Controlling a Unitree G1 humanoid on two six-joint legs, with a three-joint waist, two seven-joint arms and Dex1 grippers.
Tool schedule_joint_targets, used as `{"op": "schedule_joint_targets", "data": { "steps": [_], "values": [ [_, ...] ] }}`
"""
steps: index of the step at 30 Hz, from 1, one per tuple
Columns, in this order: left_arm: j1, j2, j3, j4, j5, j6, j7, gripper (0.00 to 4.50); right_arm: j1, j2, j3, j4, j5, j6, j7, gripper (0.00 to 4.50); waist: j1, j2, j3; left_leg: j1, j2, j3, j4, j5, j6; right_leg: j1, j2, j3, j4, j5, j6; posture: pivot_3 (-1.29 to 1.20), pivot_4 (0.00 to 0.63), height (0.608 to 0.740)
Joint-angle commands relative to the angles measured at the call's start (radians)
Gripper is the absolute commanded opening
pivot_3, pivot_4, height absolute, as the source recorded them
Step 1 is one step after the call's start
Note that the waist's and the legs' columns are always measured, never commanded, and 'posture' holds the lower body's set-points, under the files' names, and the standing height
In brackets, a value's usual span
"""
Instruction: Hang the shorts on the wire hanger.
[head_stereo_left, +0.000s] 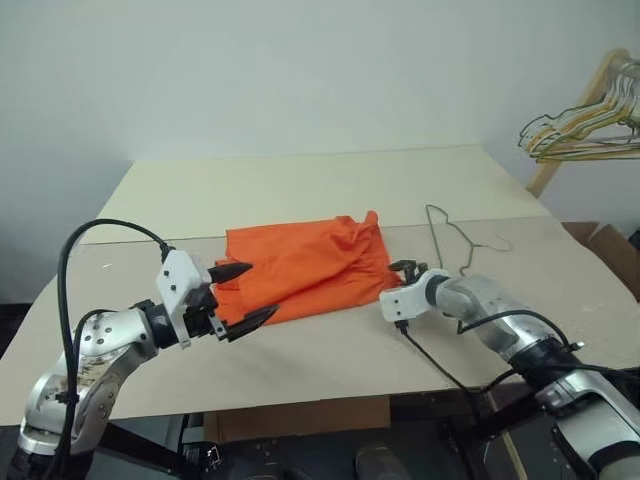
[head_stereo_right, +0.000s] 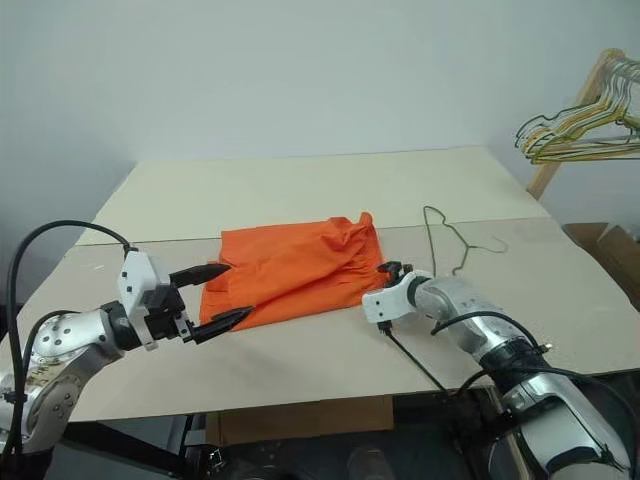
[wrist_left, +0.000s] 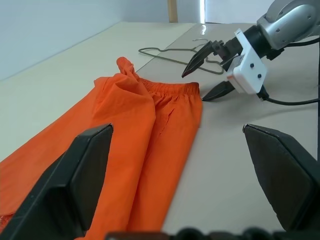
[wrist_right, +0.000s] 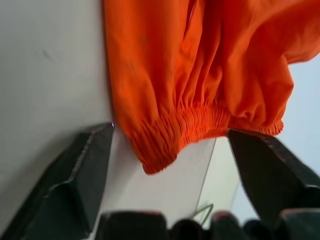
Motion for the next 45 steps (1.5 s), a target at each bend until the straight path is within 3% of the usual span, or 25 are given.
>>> {"op": "schedule_joint_targets", "data": {
  "steps": [1, 3, 10, 20, 28, 33, 36, 45],
  "values": [
    [-0.003, 0.008, 0.017, -0.028, 0.003, -0.016, 0.003, 4.5, -0.041, 0.024, 0.006, 0.038, -0.043, -0.041, -0.057, 2.91, -0.007, 0.0, 0.0, 0.0, 0.0, 0.0, 0.0, 0.0, 0.0, 0.0, 0.0, 0.0, 0.0, 0.0, 0.0, -0.25, 0.0, 0.74],
    [0.003, 0.013, 0.016, -0.028, 0.006, -0.021, -0.004, 4.5, -0.042, 0.03, 0.009, 0.041, -0.057, -0.051, -0.068, 2.42, -0.015, 0.0, 0.0, 0.001, 0.001, 0.0, -0.001, 0.0, 0.0, 0.0, 0.001, 0.0, 0.001, 0.0, -0.001, -0.25, 0.0, 0.74],
    [-0.004, 0.016, 0.001, -0.01, 0.027, -0.041, -0.03, 4.5, -0.054, 0.045, 0.017, 0.057, -0.117, -0.062, -0.109, 0.03, -0.033, 0.0, 0.0, 0.002, 0.0, 0.0, -0.005, 0.002, -0.002, 0.0, 0.001, 0.0, 0.001, -0.001, -0.001, -0.27, 0.0, 0.74],
    [0.029, 0.06, -0.017, 0.011, 0.115, -0.081, -0.064, 4.5, 0.019, 0.002, -0.042, -0.056, -0.043, -0.128, -0.111, 0.03, -0.039, 0.0, 0.0, 0.004, 0.0, 0.0, -0.007, 0.003, -0.004, 0.001, 0.001, 0.001, 0.001, -0.001, -0.001, -0.26, 0.0, 0.74],
    [0.081, 0.241, -0.249, 0.188, 0.612, -0.356, -0.021, 4.5, 0.16, -0.109, -0.142, -0.291, 0.118, -0.197, 0.001, 0.03, -0.033, 0.001, 0.0, 0.006, 0.0, 0.0, -0.008, 0.003, -0.004, 0.002, 0.001, 0.001, 0.001, -0.001, -0.001, -0.28, 0.0, 0.74],
    [0.03, 0.25, -0.323, 0.28, 0.735, -0.38, -0.026, 4.5, 0.171, -0.122, -0.175, -0.319, 0.147, -0.214, 0.021, 0.03, -0.032, 0.001, 0.0, 0.005, 0.001, 0.0, -0.009, 0.003, -0.004, 0.001, 0.0, 0.001, 0.001, -0.001, -0.001, -0.29, 0.0, 0.74],
    [-0.017, 0.258, -0.379, 0.376, 0.85, -0.421, 0.002, 3.97, 0.171, -0.116, -0.187, -0.325, 0.151, -0.203, 0.032, 0.0, -0.033, 0.001, 0.0, 0.006, 0.0, 0.0, -0.009, 0.003, -0.004, 0.001, 0.0, 0.0, 0.001, -0.001, -0.001, -0.31, 0.0, 0.74],
    [-0.071, 0.226, -0.392, 0.464, 0.909, -0.425, 0.015, 1.15, 0.203, -0.134, -0.228, -0.35, 0.152, -0.188, 0.049, 0.0, -0.063, 0.002, -0.001, 0.008, 0.001, -0.001, -0.011, 0.003, -0.004, 0.002, 0.0, 0.0, 0.004, -0.002, 0.0, -0.34, 0.0, 0.74]
  ]
}}
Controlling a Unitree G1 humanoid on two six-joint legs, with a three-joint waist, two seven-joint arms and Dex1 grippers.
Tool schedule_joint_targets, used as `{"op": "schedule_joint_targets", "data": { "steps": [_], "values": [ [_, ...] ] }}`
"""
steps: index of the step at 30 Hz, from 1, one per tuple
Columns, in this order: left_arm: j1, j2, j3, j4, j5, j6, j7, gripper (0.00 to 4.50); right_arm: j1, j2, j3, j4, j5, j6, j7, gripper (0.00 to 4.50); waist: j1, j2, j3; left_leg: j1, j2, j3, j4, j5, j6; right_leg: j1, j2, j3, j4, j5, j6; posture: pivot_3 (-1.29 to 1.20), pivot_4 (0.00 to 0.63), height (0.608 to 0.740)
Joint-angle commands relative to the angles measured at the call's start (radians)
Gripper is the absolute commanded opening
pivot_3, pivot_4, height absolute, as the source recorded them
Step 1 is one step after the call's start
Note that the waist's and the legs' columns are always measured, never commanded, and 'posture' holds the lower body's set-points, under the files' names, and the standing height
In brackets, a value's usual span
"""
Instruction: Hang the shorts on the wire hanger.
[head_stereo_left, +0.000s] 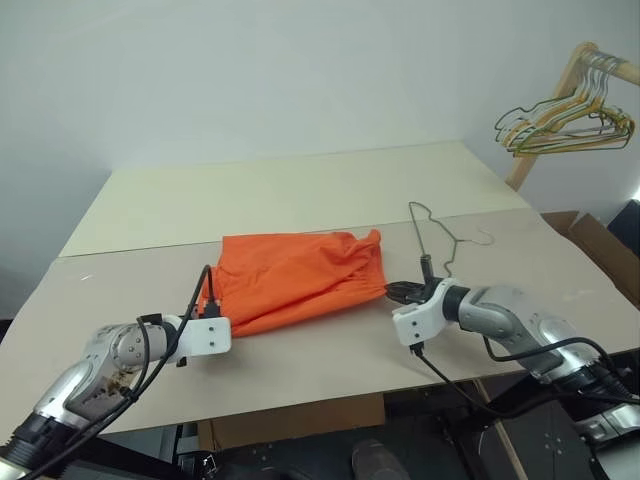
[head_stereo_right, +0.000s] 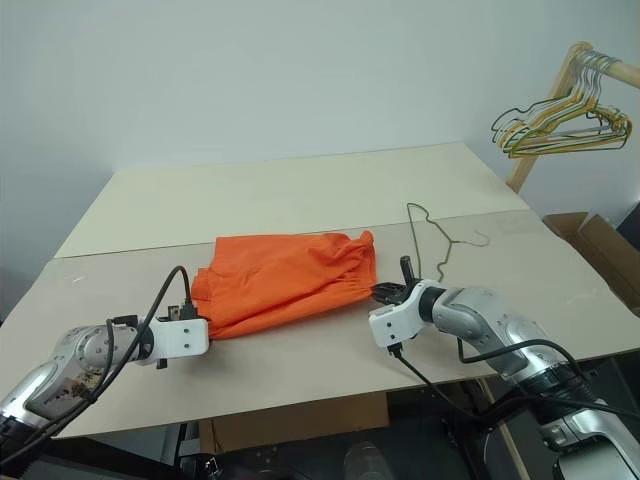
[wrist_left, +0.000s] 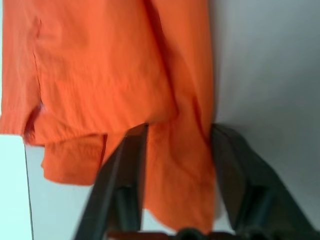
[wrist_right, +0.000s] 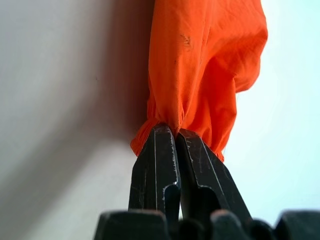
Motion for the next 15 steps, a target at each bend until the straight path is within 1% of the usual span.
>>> {"op": "schedule_joint_targets", "data": {
  "steps": [1, 3, 4, 9, 10, 12, 15],
  "values": [
    [-0.002, -0.008, 0.001, 0.03, 0.023, 0.018, 0.003, 0.76, -0.001, -0.012, -0.051, -0.04, 0.012, 0.01, 0.003, 0.0, -0.005, 0.0, 0.0, 0.0, 0.0, 0.0, 0.0, 0.0, 0.0, 0.0, 0.0, 0.0, 0.001, 0.0, 0.0, -0.34, 0.0, 0.74],
    [0.005, -0.01, 0.01, 0.016, 0.011, 0.028, -0.008, 0.22, 0.007, -0.014, -0.056, -0.043, 0.012, 0.014, 0.006, 0.0, -0.009, 0.0, 0.0, 0.0, 0.0, 0.0, 0.0, 0.0, 0.0, 0.0, 0.0, 0.0, 0.002, 0.0, 0.001, -0.34, 0.0, 0.74],
    [0.008, -0.009, 0.013, 0.011, 0.008, 0.031, -0.011, 0.06, 0.008, -0.014, -0.058, -0.043, 0.013, 0.017, 0.008, 0.0, -0.012, 0.0, 0.0, 0.0, 0.0, 0.0, 0.0, 0.0, 0.0, 0.0, 0.0, 0.0, 0.002, -0.001, 0.001, -0.34, 0.0, 0.74],
    [0.018, 0.0, 0.034, -0.006, -0.004, 0.034, -0.027, 0.06, 0.016, -0.015, -0.067, -0.047, 0.031, 0.014, 0.019, 0.0, -0.021, 0.0, 0.0, 0.0, 0.0, -0.001, 0.0, 0.0, 0.0, 0.0, -0.001, -0.001, 0.002, -0.001, 0.002, -0.33, 0.0, 0.74],
    [0.017, 0.012, 0.044, -0.006, -0.024, 0.008, -0.044, 0.06, 0.019, -0.017, -0.073, -0.049, 0.053, 0.011, 0.03, 0.0, -0.022, 0.0, 0.0, 0.0, 0.0, -0.001, 0.0, 0.0, 0.0, 0.0, -0.001, -0.001, 0.002, -0.001, 0.002, -0.32, 0.0, 0.74],
    [0.014, 0.069, 0.074, -0.014, -0.123, -0.059, -0.162, 0.06, 0.024, -0.043, -0.086, -0.051, 0.147, -0.038, 0.076, 0.0, -0.024, 0.0, 0.0, -0.001, -0.001, -0.001, 0.0, 0.0, 0.0, 0.0, -0.001, -0.001, 0.003, -0.001, 0.002, -0.32, 0.0, 0.74],
    [0.004, 0.161, 0.131, 0.004, -0.315, -0.197, -0.364, 0.06, 0.033, -0.107, -0.101, -0.058, 0.336, -0.111, 0.19, 0.0, -0.028, 0.0, 0.001, -0.005, 0.0, -0.001, 0.0, 0.0, 0.0, -0.002, -0.001, -0.001, 0.003, -0.001, 0.002, -0.3, 0.0, 0.74]
  ]
}}
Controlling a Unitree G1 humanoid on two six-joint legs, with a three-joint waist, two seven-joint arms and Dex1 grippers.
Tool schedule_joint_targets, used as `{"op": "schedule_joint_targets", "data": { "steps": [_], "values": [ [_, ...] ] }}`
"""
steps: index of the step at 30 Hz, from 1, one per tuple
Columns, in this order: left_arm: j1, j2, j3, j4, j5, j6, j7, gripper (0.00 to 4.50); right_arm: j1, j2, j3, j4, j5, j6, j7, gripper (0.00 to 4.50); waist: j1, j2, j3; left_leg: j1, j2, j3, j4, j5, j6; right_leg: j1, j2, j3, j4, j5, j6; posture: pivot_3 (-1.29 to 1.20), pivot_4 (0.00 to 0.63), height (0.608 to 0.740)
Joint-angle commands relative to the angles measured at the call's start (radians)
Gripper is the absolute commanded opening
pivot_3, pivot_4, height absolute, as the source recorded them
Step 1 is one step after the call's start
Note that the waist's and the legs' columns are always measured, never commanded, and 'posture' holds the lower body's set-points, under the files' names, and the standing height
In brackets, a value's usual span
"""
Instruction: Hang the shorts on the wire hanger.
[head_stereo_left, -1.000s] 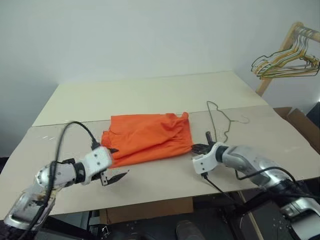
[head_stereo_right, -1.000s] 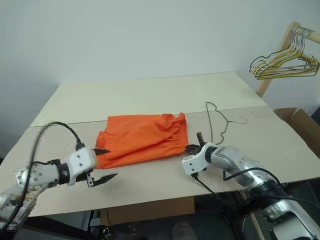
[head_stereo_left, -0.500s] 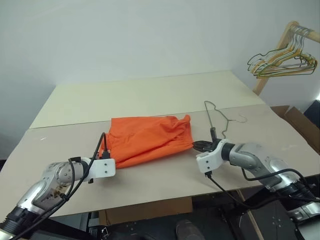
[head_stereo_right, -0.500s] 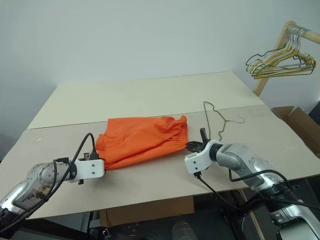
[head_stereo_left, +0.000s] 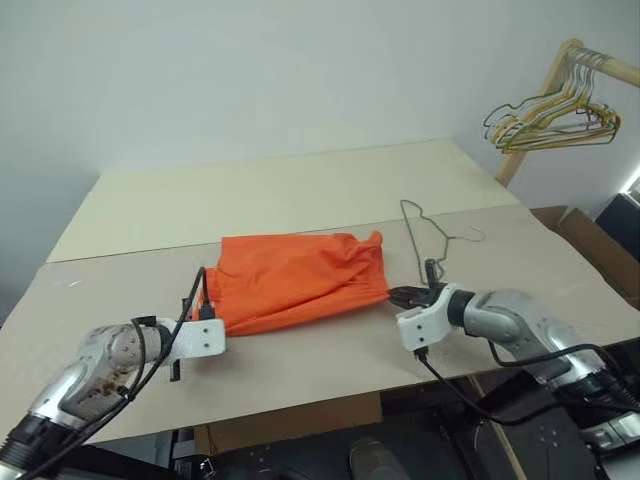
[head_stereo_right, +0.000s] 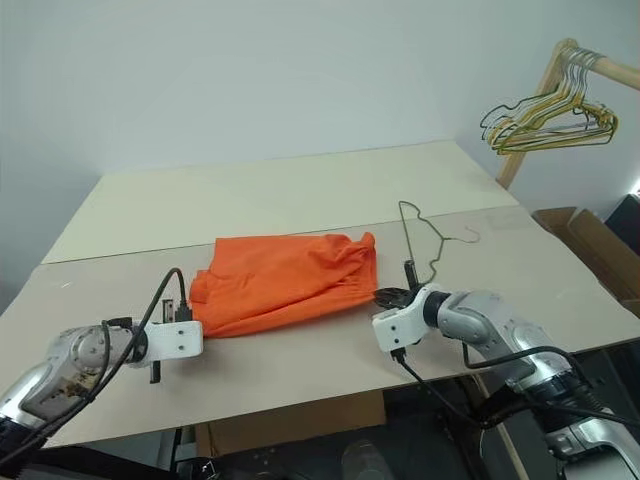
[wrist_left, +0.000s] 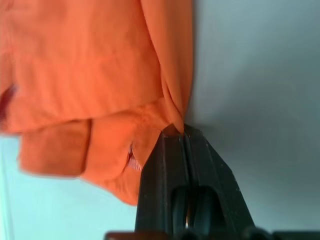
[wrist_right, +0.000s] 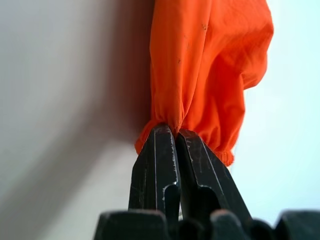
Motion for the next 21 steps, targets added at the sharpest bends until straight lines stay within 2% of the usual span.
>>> {"op": "schedule_joint_targets", "data": {
  "steps": [1, 3, 5, 10, 12, 15, 17, 19, 21],
  "values": [
    [-0.024, 0.1, 0.103, 0.021, -0.24, -0.165, -0.248, 0.06, -0.008, -0.078, -0.07, -0.045, 0.26, -0.074, 0.146, 0.0, -0.001, 0.0, 0.001, 0.0, 0.0, 0.0, 0.0, 0.0, 0.0, 0.0, -0.001, 0.0, 0.0, 0.0, 0.0, -0.3, 0.0, 0.74],
    [-0.058, 0.123, 0.13, 0.054, -0.338, -0.214, -0.347, 0.06, -0.017, -0.113, -0.08, -0.064, 0.386, -0.048, 0.243, 0.0, 0.0, 0.0, 0.001, 0.0, 0.0, 0.0, 0.0, 0.0, 0.0, 0.001, -0.001, 0.0, -0.001, 0.0, 0.0, -0.29, 0.0, 0.74],
    [-0.119, 0.111, 0.138, 0.083, -0.373, -0.206, -0.373, 0.06, -0.056, -0.105, -0.091, -0.052, 0.453, -0.013, 0.292, 0.0, 0.003, 0.0, 0.001, 0.002, 0.001, 0.0, 0.0, 0.0, 0.0, 0.002, -0.001, 0.0, -0.002, 0.0, 0.0, -0.29, 0.0, 0.74],
    [-0.36, -0.027, 0.122, 0.201, -0.319, -0.125, -0.245, 0.06, -0.229, 0.049, -0.106, 0.089, 0.484, 0.073, 0.258, 0.0, 0.003, -0.001, 0.0, 0.006, 0.0, 0.0, 0.0, 0.0, 0.0, 0.005, 0.0, -0.001, -0.003, -0.001, 0.0, -0.28, 0.0, 0.74],
    [-0.501, -0.115, 0.116, 0.301, -0.244, -0.083, -0.106, 0.06, -0.327, 0.141, -0.116, 0.18, 0.465, 0.137, 0.199, 0.0, 0.002, -0.003, 0.0, 0.006, 0.0, 0.0, 0.0, 0.0, 0.0, 0.006, 0.0, -0.001, 0.0, 0.0, 0.0, -0.28, 0.0, 0.74],
    [-0.776, -0.252, 0.097, 0.565, -0.088, -0.052, 0.196, 0.06, -0.511, 0.279, -0.119, 0.401, 0.337, 0.17, -0.019, 0.0, 0.0, -0.005, -0.001, 0.004, -0.002, -0.001, 0.003, 0.001, 0.0, 0.005, -0.001, -0.002, 0.001, 0.0, 0.001, -0.28, 0.0, 0.74],
    [-0.973, -0.328, 0.084, 0.788, 0.012, -0.096, 0.451, 0.06, -0.669, 0.383, -0.136, 0.592, 0.24, 0.2, -0.3, 0.0, -0.005, -0.006, -0.001, 0.001, -0.003, -0.002, 0.005, 0.002, -0.001, 0.002, -0.001, -0.002, 0.003, 0.0, 0.001, -0.28, 0.0, 0.74],
    [-1.145, -0.379, 0.081, 0.986, 0.077, -0.157, 0.693, 0.06, -0.821, 0.469, -0.189, 0.767, 0.209, 0.214, -0.586, 0.0, -0.017, -0.006, -0.001, -0.002, -0.003, -0.002, 0.002, 0.004, -0.004, -0.002, -0.002, -0.001, 0.002, 0.0, 0.001, -0.28, 0.0, 0.74],
    [-1.286, -0.408, 0.077, 1.138, 0.137, -0.23, 0.965, 0.06, -0.925, 0.508, -0.232, 0.892, 0.188, 0.11, -0.836, 0.0, -0.027, -0.006, -0.001, -0.004, -0.003, -0.003, -0.002, 0.006, -0.006, -0.004, -0.003, -0.001, 0.003, 0.0, 0.001, -0.28, 0.0, 0.74]
  ]
}}
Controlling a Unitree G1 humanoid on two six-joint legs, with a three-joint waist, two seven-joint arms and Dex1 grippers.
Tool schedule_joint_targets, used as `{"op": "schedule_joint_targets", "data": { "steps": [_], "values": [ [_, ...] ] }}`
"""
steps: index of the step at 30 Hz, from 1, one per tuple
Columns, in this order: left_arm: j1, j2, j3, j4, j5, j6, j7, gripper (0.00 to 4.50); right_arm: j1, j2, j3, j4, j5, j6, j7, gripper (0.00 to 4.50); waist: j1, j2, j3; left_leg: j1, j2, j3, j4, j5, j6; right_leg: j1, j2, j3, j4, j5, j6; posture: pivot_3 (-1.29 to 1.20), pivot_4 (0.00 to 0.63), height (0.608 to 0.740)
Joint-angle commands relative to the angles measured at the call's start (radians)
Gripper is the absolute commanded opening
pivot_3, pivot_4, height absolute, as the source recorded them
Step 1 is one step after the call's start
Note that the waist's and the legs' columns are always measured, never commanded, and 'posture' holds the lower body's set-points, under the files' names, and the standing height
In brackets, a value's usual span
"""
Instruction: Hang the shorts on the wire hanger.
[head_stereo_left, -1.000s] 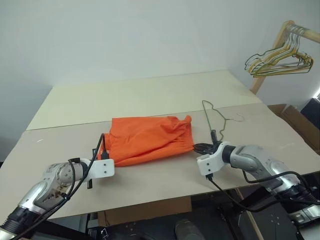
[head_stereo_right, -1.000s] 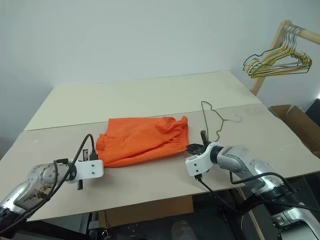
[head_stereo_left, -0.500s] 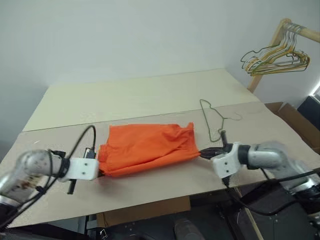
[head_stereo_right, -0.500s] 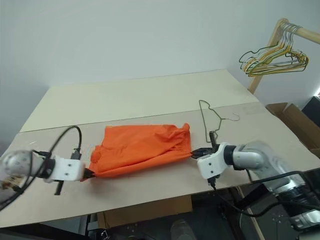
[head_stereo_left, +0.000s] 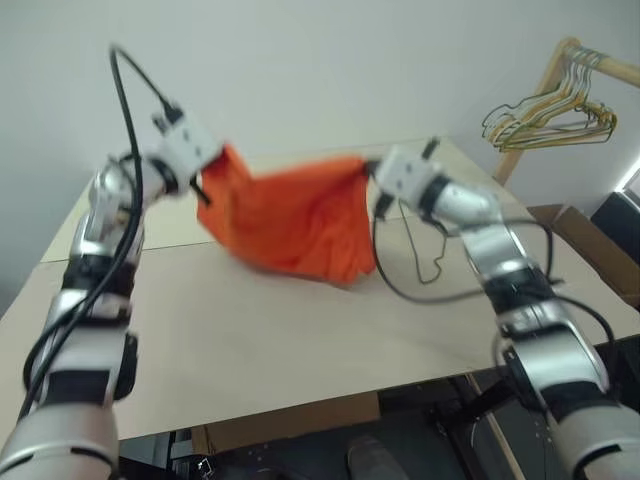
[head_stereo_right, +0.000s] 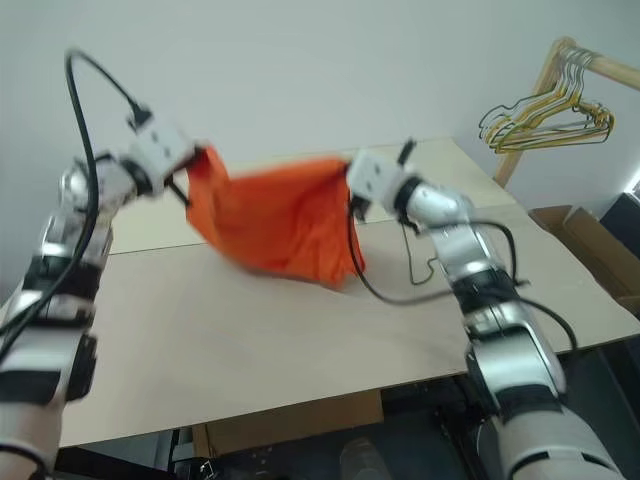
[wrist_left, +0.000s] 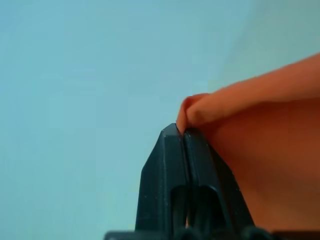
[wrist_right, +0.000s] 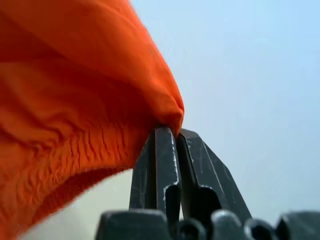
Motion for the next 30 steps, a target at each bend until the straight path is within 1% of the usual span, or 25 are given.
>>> {"op": "schedule_joint_targets", "data": {
  "steps": [1, 3, 4, 7, 8, 10, 11, 13, 14, 15, 16, 19, 21, 22, 24, 26, 28, 30],
  "values": [
    [-0.197, -0.01, 0.0, 0.224, 0.115, -0.157, 0.46, 0.06, -0.156, 0.03, -0.126, 0.166, -0.024, -0.156, -0.418, 0.0, -0.007, 0.0, 0.0, -0.002, 0.0, 0.0, 0.0, 0.003, -0.004, -0.001, 0.0, 0.0, 0.003, 0.0, 0.0, -0.28, 0.0, 0.74],
    [-0.248, -0.008, -0.014, 0.283, 0.148, -0.254, 0.569, 0.06, -0.175, 0.03, -0.12, 0.211, -0.054, -0.251, -0.511, 0.0, -0.015, 0.0, 0.0, -0.006, 0.0, 0.0, 0.0, 0.002, -0.004, -0.006, -0.002, 0.001, 0.005, 0.0, 0.001, -0.29, 0.0, 0.74],
    [-0.251, -0.008, -0.014, 0.294, 0.149, -0.316, 0.587, 0.06, -0.154, 0.023, -0.109, 0.217, -0.071, -0.292, -0.523, 0.0, -0.02, 0.0, -0.001, -0.006, 0.0, 0.0, 0.0, 0.001, -0.002, -0.006, -0.002, 0.002, 0.007, 0.001, 0.003, -0.29, 0.0, 0.74],
    [-0.201, -0.011, -0.002, 0.297, 0.116, -0.471, 0.529, 0.06, -0.066, -0.015, -0.066, 0.226, -0.122, -0.404, -0.512, 0.0, -0.032, -0.002, -0.002, -0.006, -0.003, 0.002, 0.0, -0.002, 0.003, -0.006, -0.006, 0.002, 0.007, 0.002, 0.007, -0.29, 0.0, 0.74],
    [-0.159, -0.008, 0.0, 0.279, 0.09, -0.535, 0.457, 0.06, -0.029, -0.032, -0.051, 0.225, -0.14, -0.439, -0.502, 0.0, -0.034, -0.002, -0.002, -0.006, -0.004, 0.004, 0.002, -0.003, 0.004, -0.006, -0.007, 0.002, 0.006, 0.004, 0.01, -0.29, 0.0, 0.74],
    [-0.066, 0.006, -0.008, 0.235, 0.052, -0.652, 0.328, 0.06, 0.048, -0.066, -0.027, 0.217, -0.149, -0.511, -0.442, 0.0, -0.036, -0.002, -0.002, -0.006, -0.006, 0.006, 0.003, -0.003, 0.008, -0.004, -0.009, 0.002, 0.003, 0.004, 0.011, -0.3, 0.0, 0.74],
    [0.016, 0.012, -0.005, 0.176, -0.018, -0.69, 0.203, 0.06, 0.099, -0.102, 0.005, 0.206, -0.187, -0.564, -0.421, 0.0, -0.038, -0.002, -0.002, -0.005, -0.007, 0.007, 0.003, -0.004, 0.009, -0.001, -0.011, 0.002, -0.001, 0.004, 0.012, -0.3, 0.0, 0.74],
    [0.13, 0.022, 0.003, 0.077, -0.127, -0.707, 0.02, 0.06, 0.17, -0.155, 0.051, 0.19, -0.233, -0.647, -0.377, 0.0, -0.042, -0.001, -0.002, -0.007, -0.009, 0.007, 0.003, -0.002, 0.015, -0.002, -0.013, 0.002, -0.003, 0.004, 0.012, -0.3, 0.0, 0.74],
    [0.225, 0.051, -0.011, -0.022, -0.205, -0.701, -0.107, 0.06, 0.207, -0.186, 0.08, 0.177, -0.264, -0.696, -0.357, 0.0, -0.045, -0.001, -0.002, -0.007, -0.011, 0.007, 0.004, -0.002, 0.016, -0.002, -0.013, 0.002, -0.003, 0.004, 0.012, -0.29, 0.0, 0.74],
    [0.287, 0.072, -0.016, -0.094, -0.256, -0.688, -0.192, 0.06, 0.228, -0.204, 0.094, 0.168, -0.28, -0.726, -0.344, 0.0, -0.052, -0.001, -0.002, -0.008, -0.011, 0.007, 0.004, -0.001, 0.016, -0.003, -0.013, 0.003, -0.003, 0.004, 0.012, -0.3, 0.0, 0.74],
    [0.389, 0.111, -0.027, -0.208, -0.317, -0.659, -0.284, 0.06, 0.261, -0.226, 0.119, 0.16, -0.28, -0.773, -0.29, 0.0, -0.058, -0.001, -0.002, -0.007, -0.011, 0.007, 0.003, 0.0, 0.016, -0.003, -0.014, 0.004, -0.003, 0.004, 0.012, -0.3, 0.0, 0.74],
    [0.658, 0.241, -0.045, -0.528, -0.47, -0.483, -0.508, 0.06, 0.329, -0.295, 0.213, 0.144, -0.308, -0.905, -0.132, 0.0, -0.082, -0.001, -0.002, -0.004, -0.008, 0.008, 0.001, 0.0, 0.016, -0.003, -0.011, 0.004, -0.001, 0.004, 0.012, -0.29, 0.0, 0.74],
    [0.785, 0.316, -0.041, -0.66, -0.503, -0.39, -0.59, 0.06, 0.352, -0.334, 0.262, 0.133, -0.338, -0.966, -0.06, 0.0, -0.087, 0.0, -0.002, -0.003, -0.005, 0.007, 0.001, 0.0, 0.016, -0.003, -0.006, 0.005, -0.001, 0.004, 0.012, -0.29, 0.0, 0.74],
    [0.847, 0.357, -0.035, -0.725, -0.514, -0.331, -0.624, 0.06, 0.362, -0.349, 0.283, 0.127, -0.344, -0.983, -0.02, 0.0, -0.086, 0.0, -0.002, -0.002, -0.004, 0.007, 0.001, 0.0, 0.015, -0.002, -0.006, 0.005, 0.0, 0.004, 0.012, -0.29, 0.0, 0.74],
    [0.951, 0.445, -0.022, -0.827, -0.536, -0.267, -0.713, 0.06, 0.374, -0.371, 0.318, 0.122, -0.337, -1.014, 0.06, 0.0, -0.084, 0.0, -0.002, 0.002, -0.004, 0.007, 0.001, 0.0, 0.015, 0.001, -0.006, 0.005, -0.001, 0.003, 0.011, -0.29, 0.0, 0.74],
    [1.037, 0.553, -0.01, -0.911, -0.543, -0.187, -0.809, 0.06, 0.385, -0.386, 0.339, 0.115, -0.315, -1.02, 0.13, 0.0, -0.081, 0.0, -0.002, 0.006, -0.004, 0.007, 0.0, 0.0, 0.015, 0.005, -0.005, 0.004, -0.002, 0.003, 0.011, -0.28, 0.0, 0.74],
    [1.116, 0.628, 0.011, -0.975, -0.542, -0.148, -0.869, 0.06, 0.395, -0.396, 0.345, 0.101, -0.296, -1.005, 0.189, 0.0, -0.076, 0.0, -0.001, 0.007, -0.004, 0.007, 0.0, 0.0, 0.015, 0.006, -0.005, 0.004, -0.003, 0.003, 0.011, -0.29, 0.0, 0.74],
    [1.191, 0.689, 0.038, -1.04, -0.566, -0.098, -0.922, 0.06, 0.404, -0.397, 0.334, 0.085, -0.292, -0.985, 0.215, 0.0, -0.068, 0.0, -0.001, 0.01, -0.004, 0.007, -0.001, 0.0, 0.015, 0.007, -0.005, 0.004, -0.004, 0.003, 0.011, -0.29, 0.0, 0.74]
  ]
}}
